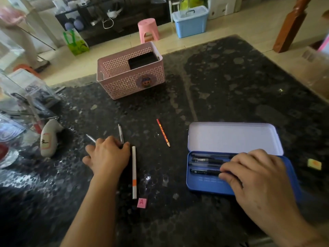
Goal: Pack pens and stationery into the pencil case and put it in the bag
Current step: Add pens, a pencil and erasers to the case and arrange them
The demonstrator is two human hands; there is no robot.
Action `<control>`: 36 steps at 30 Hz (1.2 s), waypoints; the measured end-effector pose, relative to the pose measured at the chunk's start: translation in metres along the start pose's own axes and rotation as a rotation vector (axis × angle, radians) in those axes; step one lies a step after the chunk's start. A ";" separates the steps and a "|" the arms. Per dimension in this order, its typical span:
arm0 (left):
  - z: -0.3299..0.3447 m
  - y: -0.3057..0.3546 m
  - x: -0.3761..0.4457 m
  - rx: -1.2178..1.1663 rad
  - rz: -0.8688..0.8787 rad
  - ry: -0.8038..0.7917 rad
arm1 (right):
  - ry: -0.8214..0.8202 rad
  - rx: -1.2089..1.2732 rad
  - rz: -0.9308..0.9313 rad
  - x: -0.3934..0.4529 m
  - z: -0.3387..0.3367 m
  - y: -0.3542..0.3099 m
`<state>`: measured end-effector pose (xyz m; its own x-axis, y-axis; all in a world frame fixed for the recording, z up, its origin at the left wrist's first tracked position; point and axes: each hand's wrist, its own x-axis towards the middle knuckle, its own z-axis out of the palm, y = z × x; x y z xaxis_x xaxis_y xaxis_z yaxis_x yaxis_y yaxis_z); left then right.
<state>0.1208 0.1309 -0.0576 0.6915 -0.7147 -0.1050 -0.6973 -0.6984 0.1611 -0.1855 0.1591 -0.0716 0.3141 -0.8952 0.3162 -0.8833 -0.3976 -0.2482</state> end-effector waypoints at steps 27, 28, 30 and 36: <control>-0.002 0.090 -0.120 -1.437 0.844 -0.742 | 0.048 0.816 0.099 0.009 -0.024 0.002; -0.003 0.088 -0.117 -1.399 0.830 -0.761 | 0.015 0.775 0.073 0.010 -0.026 0.007; -0.009 0.081 -0.101 -1.297 0.747 -0.736 | -0.065 0.629 -0.031 0.011 -0.029 0.021; -0.003 0.017 -0.013 -0.309 0.355 0.197 | -0.136 0.328 -0.106 0.006 -0.031 0.043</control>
<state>0.1005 0.1283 -0.0508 0.4650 -0.8644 0.1910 -0.8280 -0.3483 0.4394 -0.2324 0.1425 -0.0521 0.4609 -0.8553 0.2366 -0.6920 -0.5133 -0.5076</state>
